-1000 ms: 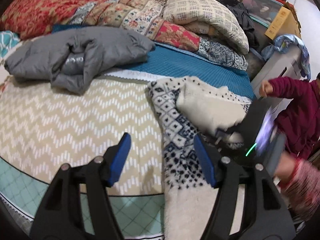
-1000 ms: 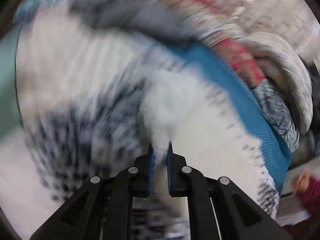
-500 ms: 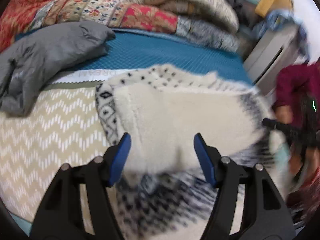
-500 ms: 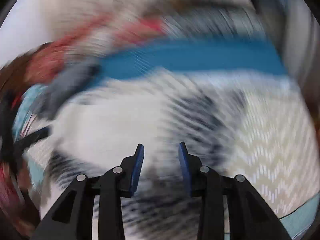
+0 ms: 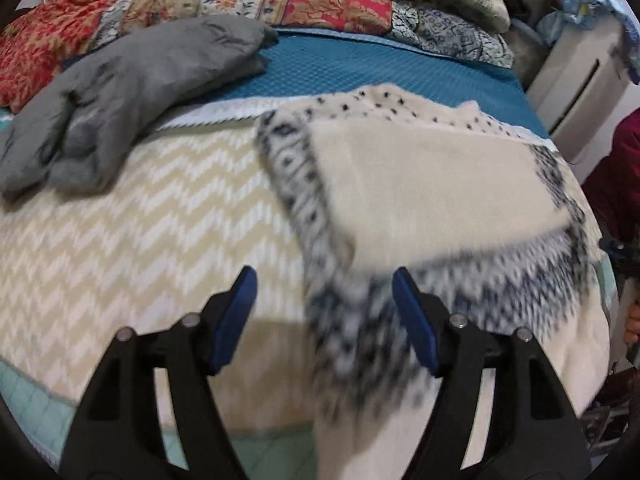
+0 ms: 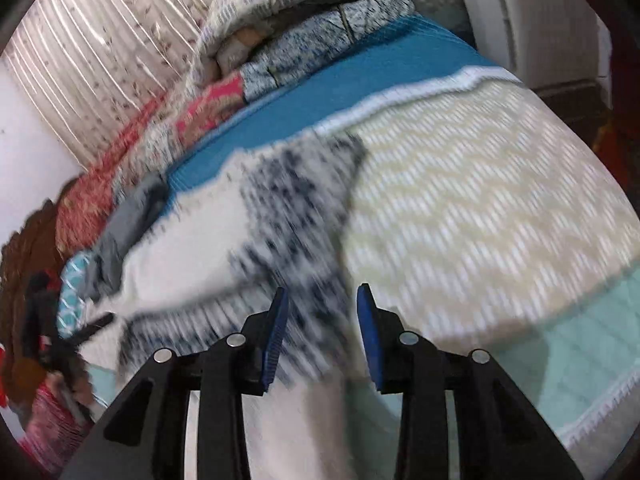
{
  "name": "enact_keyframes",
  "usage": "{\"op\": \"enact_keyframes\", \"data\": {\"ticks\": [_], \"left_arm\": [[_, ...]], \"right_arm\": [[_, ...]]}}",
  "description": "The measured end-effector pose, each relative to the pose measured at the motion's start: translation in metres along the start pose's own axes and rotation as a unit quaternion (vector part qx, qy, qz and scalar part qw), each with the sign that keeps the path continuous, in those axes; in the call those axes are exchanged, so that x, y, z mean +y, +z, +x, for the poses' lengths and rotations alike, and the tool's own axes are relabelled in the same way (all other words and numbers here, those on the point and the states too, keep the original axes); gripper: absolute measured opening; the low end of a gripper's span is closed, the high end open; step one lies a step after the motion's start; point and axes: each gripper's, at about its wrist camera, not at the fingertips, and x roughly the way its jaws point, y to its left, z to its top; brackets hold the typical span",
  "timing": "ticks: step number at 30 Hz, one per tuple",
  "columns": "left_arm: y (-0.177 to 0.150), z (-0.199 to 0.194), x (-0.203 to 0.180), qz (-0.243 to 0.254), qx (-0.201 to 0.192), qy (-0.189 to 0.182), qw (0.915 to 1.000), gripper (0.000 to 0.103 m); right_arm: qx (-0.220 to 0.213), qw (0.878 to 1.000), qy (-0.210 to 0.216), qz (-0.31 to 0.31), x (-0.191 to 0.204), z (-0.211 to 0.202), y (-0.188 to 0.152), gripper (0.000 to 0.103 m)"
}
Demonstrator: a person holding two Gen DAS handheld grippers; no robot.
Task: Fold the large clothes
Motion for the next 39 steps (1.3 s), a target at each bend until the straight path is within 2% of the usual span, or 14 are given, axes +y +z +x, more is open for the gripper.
{"op": "enact_keyframes", "data": {"ticks": [5, 9, 10, 14, 16, 20, 23, 25, 27, 33, 34, 35, 36, 39], "left_arm": [[-0.035, -0.010, 0.012, -0.021, 0.034, -0.001, 0.9992, 0.068], [-0.046, 0.000, 0.010, -0.055, 0.056, 0.002, 0.9969, 0.068], [-0.045, 0.004, 0.008, -0.056, 0.056, 0.008, 0.9968, 0.068], [-0.046, 0.026, 0.001, -0.047, 0.073, 0.055, 0.9948, 0.064], [-0.050, 0.033, -0.001, -0.038, 0.078, 0.067, 0.9940, 0.065], [-0.046, 0.020, 0.000, -0.048, 0.069, 0.055, 0.9949, 0.064], [-0.038, 0.000, 0.009, -0.065, 0.037, 0.039, 0.9964, 0.065], [-0.031, -0.003, 0.008, -0.063, 0.029, 0.042, 0.9967, 0.075], [-0.027, 0.004, 0.002, -0.051, 0.034, 0.048, 0.9969, 0.075], [-0.007, 0.041, -0.018, -0.017, 0.049, 0.065, 0.9965, 0.071], [-0.004, 0.045, -0.019, -0.011, 0.042, 0.090, 0.9950, 0.047], [-0.003, 0.051, -0.016, -0.005, 0.045, 0.108, 0.9931, 0.041], [-0.001, 0.059, -0.009, -0.025, 0.055, 0.098, 0.9934, 0.038], [-0.003, 0.061, 0.011, -0.089, 0.039, 0.067, 0.9930, 0.038]], "right_arm": [[0.026, 0.999, -0.019, 0.002, -0.001, 0.038, -0.002, 0.051], [0.045, 0.998, 0.000, 0.040, -0.005, 0.066, -0.001, 0.049], [0.040, 0.998, -0.004, 0.044, -0.003, 0.068, 0.001, 0.022], [-0.002, 0.992, -0.119, 0.050, -0.011, 0.048, 0.001, 0.022], [0.003, 0.990, -0.121, 0.070, -0.021, 0.047, -0.008, 0.022], [-0.010, 0.992, -0.125, 0.031, -0.001, 0.028, -0.007, 0.022], [-0.042, 0.993, -0.108, 0.023, 0.007, 0.010, -0.003, 0.027], [-0.046, 0.992, -0.118, -0.008, 0.020, 0.010, 0.004, 0.046], [-0.033, 0.989, -0.138, -0.040, 0.033, 0.024, 0.008, 0.062], [0.023, 0.989, -0.133, -0.056, 0.042, 0.077, 0.021, 0.064], [0.026, 0.990, -0.129, -0.049, 0.040, 0.082, 0.024, 0.059], [0.013, 0.991, -0.130, -0.034, 0.036, 0.084, 0.029, 0.047], [0.000, 0.992, -0.123, -0.012, 0.028, 0.084, 0.032, 0.028], [-0.009, 0.988, -0.085, 0.126, -0.021, 0.094, 0.026, 0.027]]}}
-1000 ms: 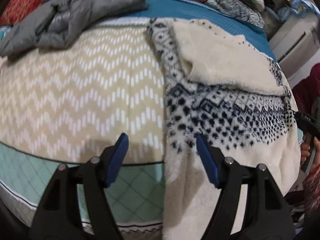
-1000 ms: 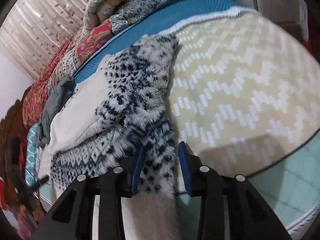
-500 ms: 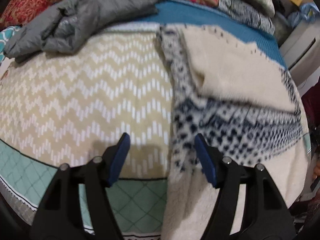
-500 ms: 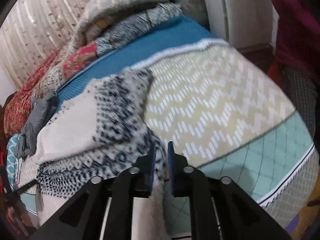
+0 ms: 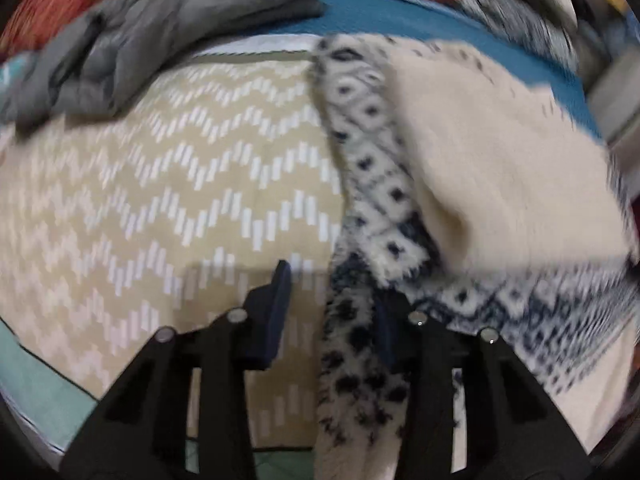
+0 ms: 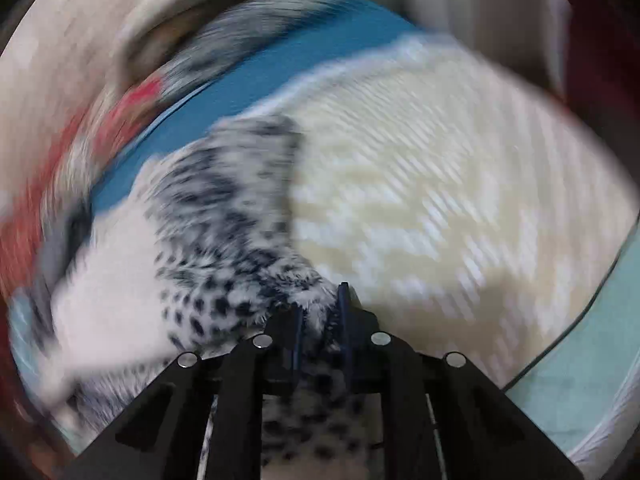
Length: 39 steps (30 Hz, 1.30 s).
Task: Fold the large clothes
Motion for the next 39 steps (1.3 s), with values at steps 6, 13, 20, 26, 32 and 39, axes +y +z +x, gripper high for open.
{"op": "enact_keyframes", "data": {"ticks": [6, 13, 20, 26, 32, 39], "left_arm": [[-0.006, -0.006, 0.006, 0.002, -0.021, -0.031, 0.9993, 0.039], [-0.044, -0.043, 0.030, -0.034, -0.001, -0.046, 0.9984, 0.057], [-0.110, -0.096, 0.051, -0.009, 0.009, -0.081, 0.9967, 0.058], [-0.166, -0.113, 0.049, 0.001, 0.046, -0.137, 0.9895, 0.069], [-0.193, -0.116, 0.033, 0.039, 0.041, -0.092, 0.9942, 0.050], [-0.200, -0.121, 0.042, 0.038, 0.048, -0.101, 0.9929, 0.051]], "right_arm": [[-0.011, 0.996, -0.030, -0.079, 0.022, -0.014, -0.015, 0.033], [-0.038, 0.994, 0.010, -0.101, 0.007, -0.078, -0.079, 0.036], [-0.049, 0.998, 0.035, 0.007, -0.071, -0.122, -0.128, 0.036], [-0.015, 0.997, 0.059, -0.040, -0.070, -0.123, -0.159, 0.036], [-0.019, 0.995, 0.017, -0.101, -0.057, -0.143, -0.180, 0.013], [-0.038, 0.998, 0.008, 0.049, -0.153, -0.171, -0.198, 0.010]]}}
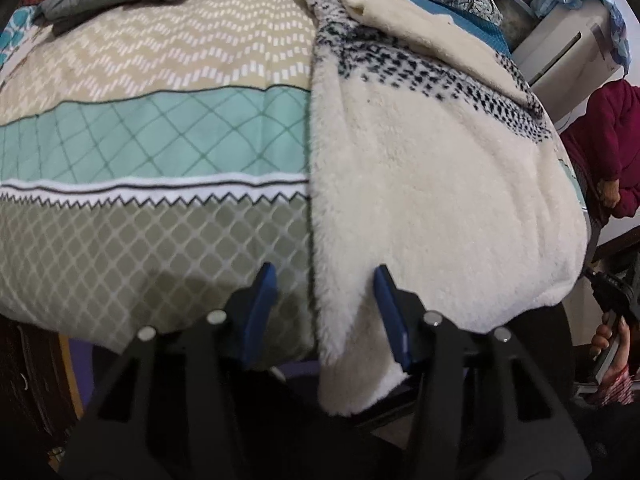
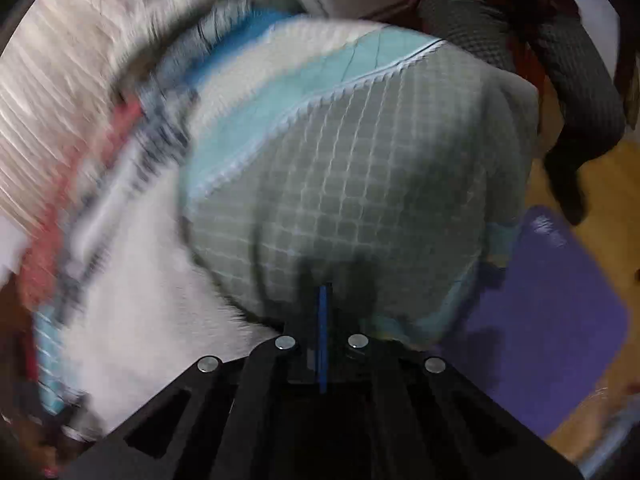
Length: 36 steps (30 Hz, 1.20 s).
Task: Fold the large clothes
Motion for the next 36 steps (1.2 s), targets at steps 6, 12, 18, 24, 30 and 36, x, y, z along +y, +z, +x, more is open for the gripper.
{"op": "enact_keyframes", "data": {"ticks": [6, 12, 18, 24, 30, 36], "left_arm": [[-0.019, 0.004, -0.002, 0.005, 0.019, -0.018, 0.9996, 0.072], [-0.024, 0.004, 0.000, -0.010, 0.010, -0.002, 0.9999, 0.052], [-0.021, -0.005, 0.012, -0.028, 0.014, -0.013, 0.9994, 0.009], [-0.022, 0.000, 0.003, -0.013, 0.019, 0.009, 0.9997, 0.012], [-0.026, -0.004, -0.010, 0.015, 0.016, 0.059, 0.9980, 0.034], [-0.032, -0.002, -0.020, 0.036, 0.022, 0.097, 0.9944, 0.041]], "right_arm": [[-0.014, 0.995, 0.024, -0.098, 0.039, -0.012, -0.014, 0.064], [0.030, 0.989, 0.031, -0.140, 0.074, 0.022, -0.020, 0.056], [0.042, 0.992, -0.012, -0.120, 0.059, 0.003, -0.030, 0.011], [0.043, 0.992, -0.003, -0.122, 0.061, 0.003, -0.040, 0.017], [-0.005, 0.991, -0.011, -0.130, 0.071, -0.014, -0.033, 0.046], [0.001, 0.993, 0.001, -0.120, 0.070, -0.011, -0.025, 0.056]]}}
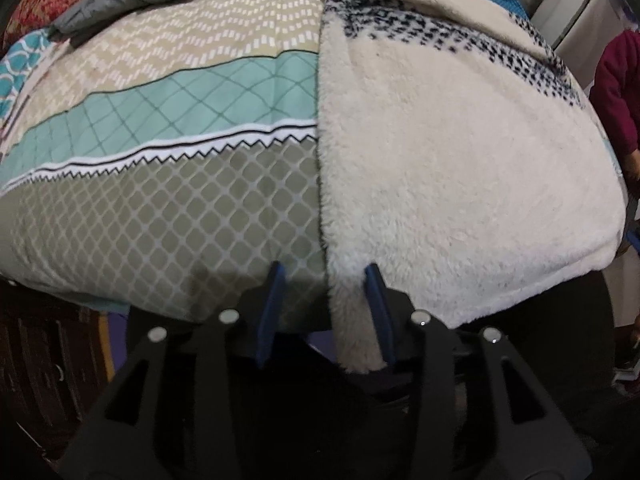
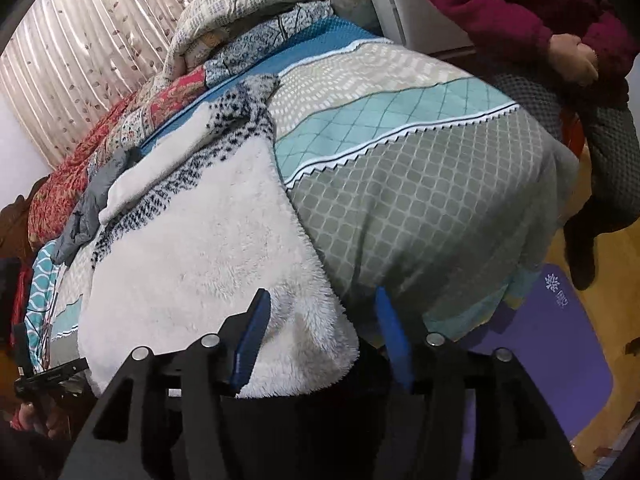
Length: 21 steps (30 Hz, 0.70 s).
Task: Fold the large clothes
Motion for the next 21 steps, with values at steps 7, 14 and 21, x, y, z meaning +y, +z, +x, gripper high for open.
{"op": "enact_keyframes", "data": {"ticks": [7, 14, 21], "left_arm": [[0.004, 0.006, -0.008, 0.018, 0.005, 0.014, 0.9997, 0.044], [0.006, 0.012, -0.013, 0.021, 0.007, 0.015, 0.9997, 0.048], [0.008, 0.020, -0.017, 0.027, 0.010, -0.003, 0.9996, 0.064]], "right_arm": [[0.008, 1.000, 0.028, -0.001, 0.022, 0.022, 0.008, 0.056], [0.070, 0.997, 0.020, 0.028, 0.018, 0.065, -0.004, 0.069], [0.077, 0.991, 0.052, 0.092, 0.000, 0.074, -0.010, 0.080]]}}
